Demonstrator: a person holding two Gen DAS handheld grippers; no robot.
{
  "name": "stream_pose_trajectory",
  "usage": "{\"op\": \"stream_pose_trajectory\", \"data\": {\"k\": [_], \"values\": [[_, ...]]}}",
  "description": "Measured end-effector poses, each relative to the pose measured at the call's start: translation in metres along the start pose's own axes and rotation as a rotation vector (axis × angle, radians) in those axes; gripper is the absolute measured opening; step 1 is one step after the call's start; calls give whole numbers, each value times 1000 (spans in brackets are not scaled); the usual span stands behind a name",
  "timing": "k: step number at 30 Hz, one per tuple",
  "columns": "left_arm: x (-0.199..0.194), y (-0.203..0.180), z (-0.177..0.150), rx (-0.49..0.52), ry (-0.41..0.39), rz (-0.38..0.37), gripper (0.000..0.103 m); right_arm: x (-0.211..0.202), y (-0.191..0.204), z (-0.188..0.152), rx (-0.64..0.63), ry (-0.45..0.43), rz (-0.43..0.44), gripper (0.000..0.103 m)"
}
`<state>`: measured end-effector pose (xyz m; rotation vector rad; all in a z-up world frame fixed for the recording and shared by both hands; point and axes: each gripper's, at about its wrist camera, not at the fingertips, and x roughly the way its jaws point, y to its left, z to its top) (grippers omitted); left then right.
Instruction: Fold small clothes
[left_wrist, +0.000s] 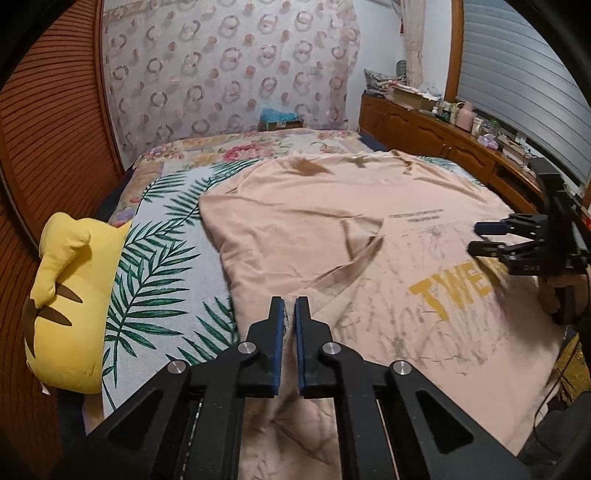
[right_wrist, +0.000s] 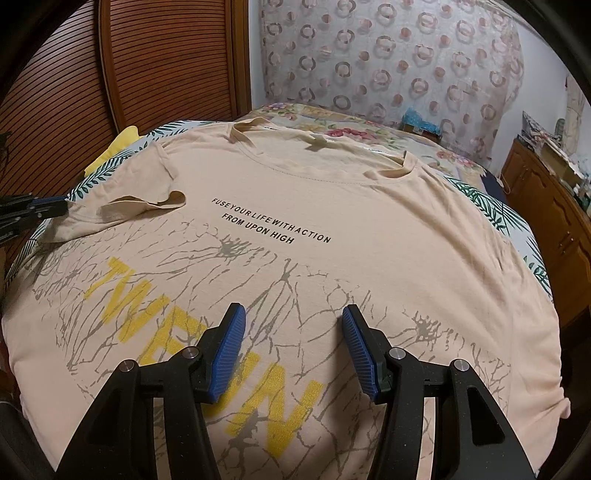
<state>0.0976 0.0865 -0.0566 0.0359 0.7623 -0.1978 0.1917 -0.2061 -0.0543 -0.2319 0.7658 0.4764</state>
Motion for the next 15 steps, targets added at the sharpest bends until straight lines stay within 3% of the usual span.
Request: {"op": "stream_pose_trajectory", "data": {"k": [9,15], "values": [[-17,-28,-11,37,-17,-54,7,0,0,0,-1,0,1,57],[-22,-37,-26,42,-12,-51,7,0,0,0,-1,0,1,57]]}}
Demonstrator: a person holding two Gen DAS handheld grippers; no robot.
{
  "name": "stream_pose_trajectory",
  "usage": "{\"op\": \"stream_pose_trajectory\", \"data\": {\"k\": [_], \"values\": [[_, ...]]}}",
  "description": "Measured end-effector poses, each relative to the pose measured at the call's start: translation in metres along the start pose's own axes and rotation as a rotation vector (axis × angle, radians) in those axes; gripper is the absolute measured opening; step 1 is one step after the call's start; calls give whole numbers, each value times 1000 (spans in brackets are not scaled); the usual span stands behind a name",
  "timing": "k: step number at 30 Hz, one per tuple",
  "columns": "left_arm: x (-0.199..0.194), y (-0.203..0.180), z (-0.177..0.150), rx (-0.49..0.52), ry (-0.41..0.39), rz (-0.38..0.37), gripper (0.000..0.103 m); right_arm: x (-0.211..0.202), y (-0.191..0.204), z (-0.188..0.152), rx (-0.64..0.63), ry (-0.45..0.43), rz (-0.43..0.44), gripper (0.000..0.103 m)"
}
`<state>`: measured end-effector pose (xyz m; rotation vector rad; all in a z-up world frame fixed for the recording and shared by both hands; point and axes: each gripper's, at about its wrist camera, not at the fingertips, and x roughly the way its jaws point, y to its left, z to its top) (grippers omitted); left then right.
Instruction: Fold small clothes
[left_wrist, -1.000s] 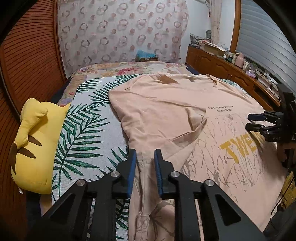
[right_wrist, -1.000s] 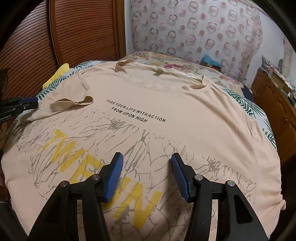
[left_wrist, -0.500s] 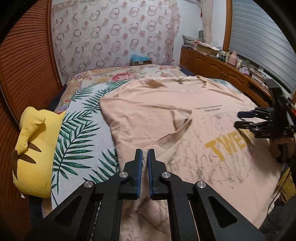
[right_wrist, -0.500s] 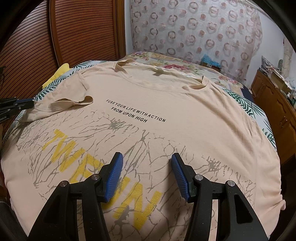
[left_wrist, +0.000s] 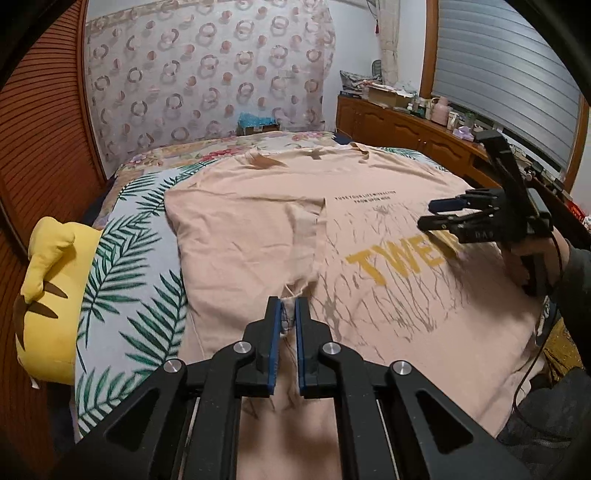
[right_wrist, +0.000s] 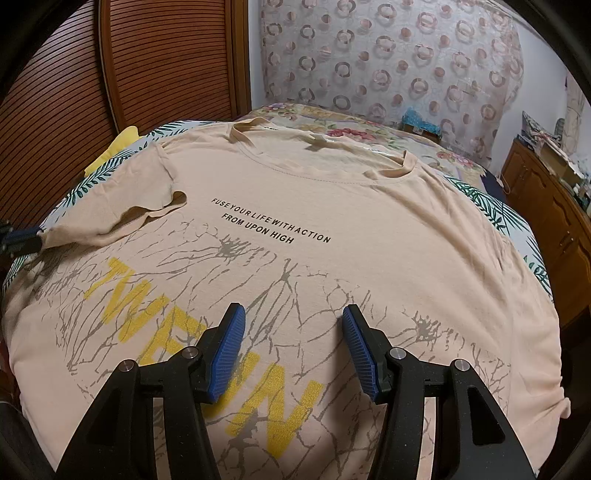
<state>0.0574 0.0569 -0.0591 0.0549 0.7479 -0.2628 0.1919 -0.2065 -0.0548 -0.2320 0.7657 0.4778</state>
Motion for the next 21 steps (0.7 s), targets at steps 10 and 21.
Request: {"op": "stream_pose_trajectory", "data": {"k": [10,21], "values": [[-26,2,7,-30,-123,29,75,0,-1,-1,0,0,1,58],[-26,4,10,-55,-156,66,81,-2,-7,-2,2,0,4,59]]}}
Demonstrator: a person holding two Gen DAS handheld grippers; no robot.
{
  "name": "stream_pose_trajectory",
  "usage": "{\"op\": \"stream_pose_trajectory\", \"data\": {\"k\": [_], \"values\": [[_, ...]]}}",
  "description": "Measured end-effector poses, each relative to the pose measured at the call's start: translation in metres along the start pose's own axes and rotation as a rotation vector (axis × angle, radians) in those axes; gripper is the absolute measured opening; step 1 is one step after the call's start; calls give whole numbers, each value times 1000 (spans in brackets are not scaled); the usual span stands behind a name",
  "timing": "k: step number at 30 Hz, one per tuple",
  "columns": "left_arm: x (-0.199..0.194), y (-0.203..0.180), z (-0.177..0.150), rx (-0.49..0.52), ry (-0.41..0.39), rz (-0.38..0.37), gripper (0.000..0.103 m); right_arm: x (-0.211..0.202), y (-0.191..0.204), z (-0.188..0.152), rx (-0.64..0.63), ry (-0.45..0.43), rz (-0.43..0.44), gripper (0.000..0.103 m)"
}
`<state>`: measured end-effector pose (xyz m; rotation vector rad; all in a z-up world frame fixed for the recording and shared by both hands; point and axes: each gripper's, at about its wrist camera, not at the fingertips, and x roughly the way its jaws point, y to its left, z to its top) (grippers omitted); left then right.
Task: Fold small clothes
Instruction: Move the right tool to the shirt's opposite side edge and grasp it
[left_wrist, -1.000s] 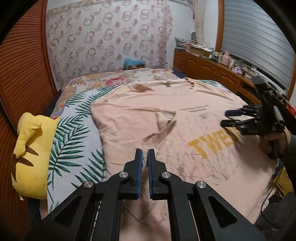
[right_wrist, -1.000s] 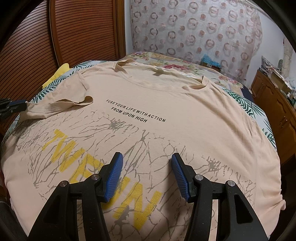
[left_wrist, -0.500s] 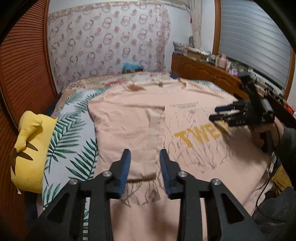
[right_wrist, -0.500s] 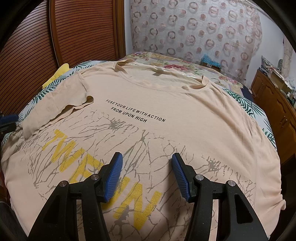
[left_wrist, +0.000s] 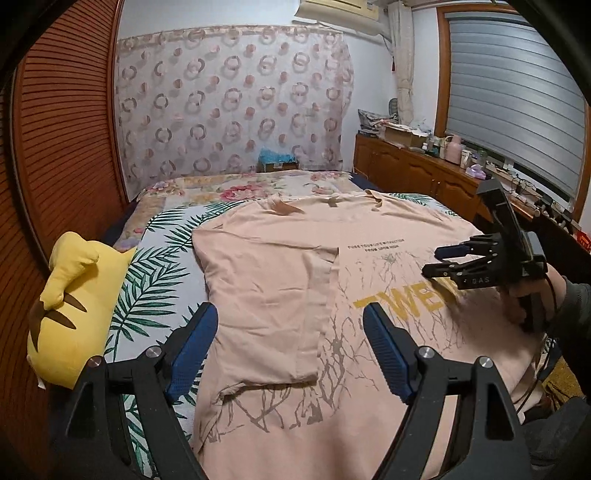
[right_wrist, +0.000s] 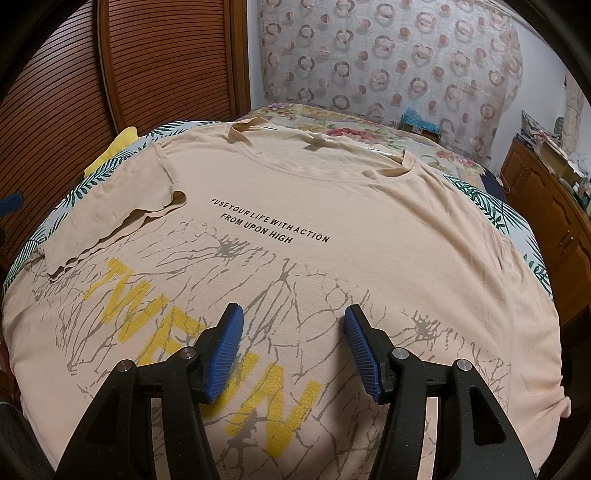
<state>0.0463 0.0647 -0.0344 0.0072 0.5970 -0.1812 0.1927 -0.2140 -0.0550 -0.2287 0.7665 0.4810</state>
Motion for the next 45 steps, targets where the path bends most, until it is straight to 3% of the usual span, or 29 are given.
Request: {"op": "stream_pose_trajectory", "data": {"k": [10,19,25,31,45], "values": [[4,-4,0,-8,2,-8,81,-41,-21,-18,51,-54,-2,59],[12,-18,6,9,6,-25,81,-101,-91,-58,154,-86,-130,59],[20,-31,8,20,19,-39,81,-120,-135,-82,234,-77,-220,59],[26,-43,4,25,36,-60,81,-116,-162,-101,316,-35,-265,59],[40,-68,-8,40,85,-103,81,-93,-197,-99,401,3,-191,59]]}}
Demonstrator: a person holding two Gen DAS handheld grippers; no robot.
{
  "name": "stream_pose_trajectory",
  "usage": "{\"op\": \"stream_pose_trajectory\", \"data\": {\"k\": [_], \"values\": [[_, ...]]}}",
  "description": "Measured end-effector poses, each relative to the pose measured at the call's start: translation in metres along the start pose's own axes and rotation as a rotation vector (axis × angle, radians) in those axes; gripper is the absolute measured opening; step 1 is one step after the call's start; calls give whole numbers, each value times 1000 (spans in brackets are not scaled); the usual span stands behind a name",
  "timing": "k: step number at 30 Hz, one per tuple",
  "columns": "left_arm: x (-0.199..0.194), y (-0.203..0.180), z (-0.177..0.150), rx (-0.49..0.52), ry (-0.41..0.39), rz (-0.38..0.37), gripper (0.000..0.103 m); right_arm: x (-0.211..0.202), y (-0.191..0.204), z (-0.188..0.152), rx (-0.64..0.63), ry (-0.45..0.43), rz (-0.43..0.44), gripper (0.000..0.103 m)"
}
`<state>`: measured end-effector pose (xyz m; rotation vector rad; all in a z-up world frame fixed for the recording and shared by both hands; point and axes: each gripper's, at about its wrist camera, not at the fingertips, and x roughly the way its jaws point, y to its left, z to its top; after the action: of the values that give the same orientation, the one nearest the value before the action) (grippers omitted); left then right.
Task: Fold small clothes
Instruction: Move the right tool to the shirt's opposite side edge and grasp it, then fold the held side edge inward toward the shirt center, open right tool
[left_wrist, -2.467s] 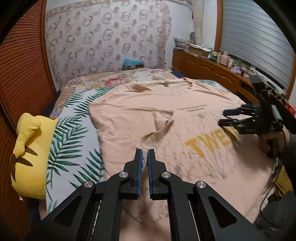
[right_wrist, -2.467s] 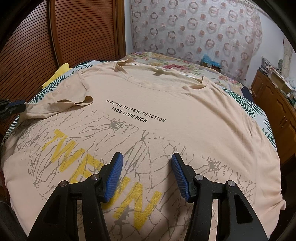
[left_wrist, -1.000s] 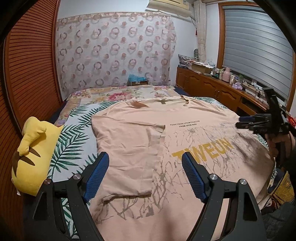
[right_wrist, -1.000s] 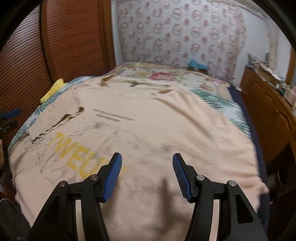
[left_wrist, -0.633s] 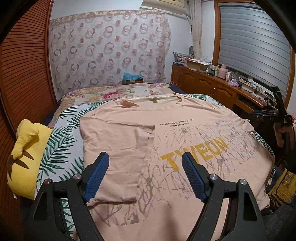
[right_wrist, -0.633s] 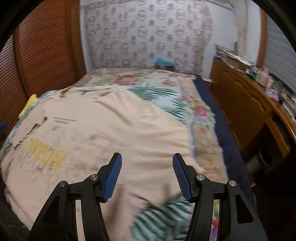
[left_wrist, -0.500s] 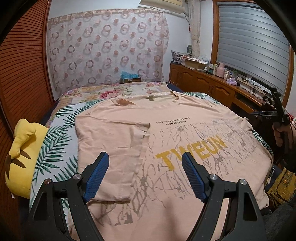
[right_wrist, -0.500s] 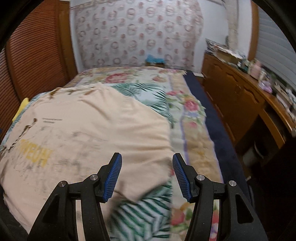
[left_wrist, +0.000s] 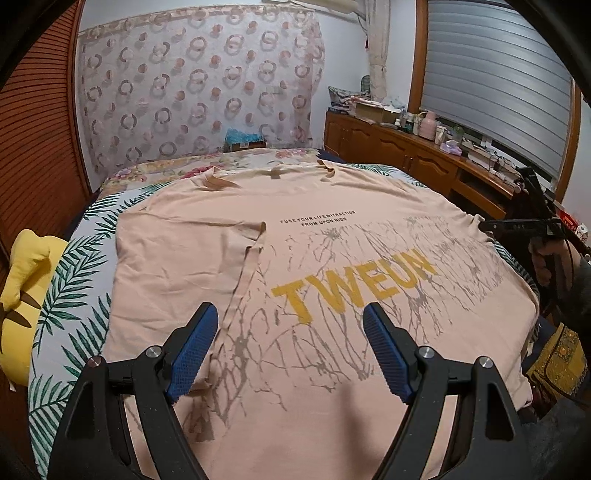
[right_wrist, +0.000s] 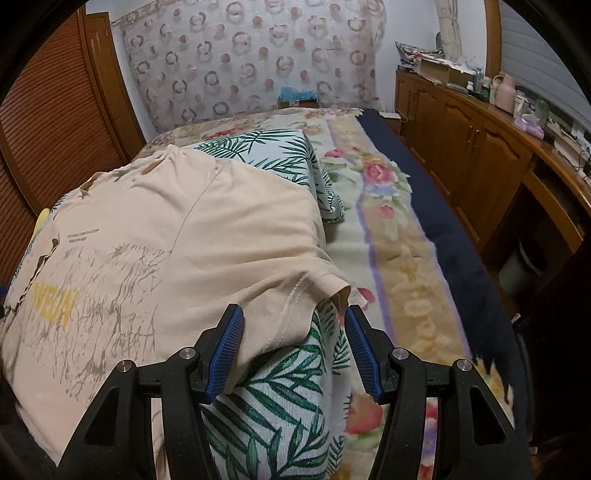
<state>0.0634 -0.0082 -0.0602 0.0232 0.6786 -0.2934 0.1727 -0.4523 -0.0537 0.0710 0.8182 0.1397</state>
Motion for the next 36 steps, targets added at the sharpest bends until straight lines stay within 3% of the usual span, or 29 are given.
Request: {"op": "stream_pose_trajectory", "data": {"k": [8,11,12,14,21,27,35,36], "values": [[7,-4,-3,1,18,-2,81,13,9,5,-45,1,-27,40],[9,-4,-5,-3,23,-7,81,15,16,6,-88,-8,-55,26],[10,-4,-6,-3,25,-7,81,16,20,6,-109,-7,-55,14],[12,-4,-8,-5,30,-7,81,16,27,6,-148,0,-57,7],[12,-4,-9,-13,34,-7,81,-5,46,16,-200,-96,-39,6],[12,-5,-9,-15,34,-7,81,-35,90,11,-281,-177,58,6],[12,-3,-9,-19,36,-10,81,-20,134,-31,-375,-78,172,6],[12,-3,-9,-19,36,-10,81,-18,134,-31,-377,-70,169,10]]}}
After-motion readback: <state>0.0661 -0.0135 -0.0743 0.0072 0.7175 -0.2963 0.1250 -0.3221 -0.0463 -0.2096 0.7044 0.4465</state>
